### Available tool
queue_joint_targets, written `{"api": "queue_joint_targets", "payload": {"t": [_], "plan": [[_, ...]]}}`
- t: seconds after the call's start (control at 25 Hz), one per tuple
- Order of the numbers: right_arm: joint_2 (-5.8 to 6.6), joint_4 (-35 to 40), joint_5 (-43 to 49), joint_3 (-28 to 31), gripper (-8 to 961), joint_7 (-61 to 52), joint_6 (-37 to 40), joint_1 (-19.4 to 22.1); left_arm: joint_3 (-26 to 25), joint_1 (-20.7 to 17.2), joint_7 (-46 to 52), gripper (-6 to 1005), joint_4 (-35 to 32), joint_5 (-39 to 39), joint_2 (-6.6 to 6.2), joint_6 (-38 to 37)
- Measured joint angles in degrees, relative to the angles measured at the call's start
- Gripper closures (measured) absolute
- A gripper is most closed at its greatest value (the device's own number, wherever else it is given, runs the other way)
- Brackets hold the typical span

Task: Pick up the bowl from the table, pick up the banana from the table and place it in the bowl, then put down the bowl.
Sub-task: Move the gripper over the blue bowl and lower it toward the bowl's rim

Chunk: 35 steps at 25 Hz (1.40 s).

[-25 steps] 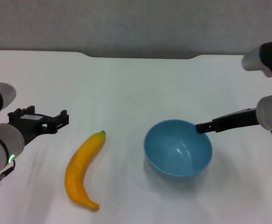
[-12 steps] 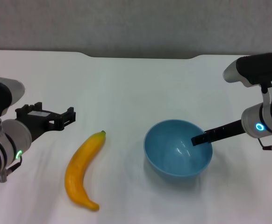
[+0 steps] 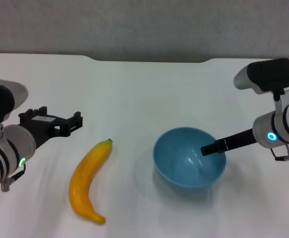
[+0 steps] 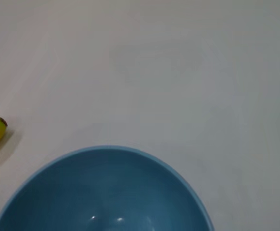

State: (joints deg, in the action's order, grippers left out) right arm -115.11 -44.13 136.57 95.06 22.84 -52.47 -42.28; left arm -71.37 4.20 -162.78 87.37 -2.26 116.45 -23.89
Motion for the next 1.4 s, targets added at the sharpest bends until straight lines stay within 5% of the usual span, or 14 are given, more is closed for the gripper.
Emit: {"api": "queue_joint_targets", "payload": {"t": [0.64, 1.2, 1.4], "plan": [[-0.11, 7.24, -3.57, -4.16, 143, 0.72, 3.87, -2.34, -0.05, 0.44, 0.0, 138, -0.42, 0.13, 0.0, -0.02], [-0.11, 6.08, -3.59, -8.79, 155, 0.93, 7.4, -2.04, 0.33, 0.39, 0.0, 138, -0.54, 0.32, 0.0, 0.75], [-0.11, 5.62, -3.57, -9.49, 331, 0.93, 8.34, -1.56, 0.39, 0.36, 0.0, 138, -0.54, 0.33, 0.0, 0.78]]}}
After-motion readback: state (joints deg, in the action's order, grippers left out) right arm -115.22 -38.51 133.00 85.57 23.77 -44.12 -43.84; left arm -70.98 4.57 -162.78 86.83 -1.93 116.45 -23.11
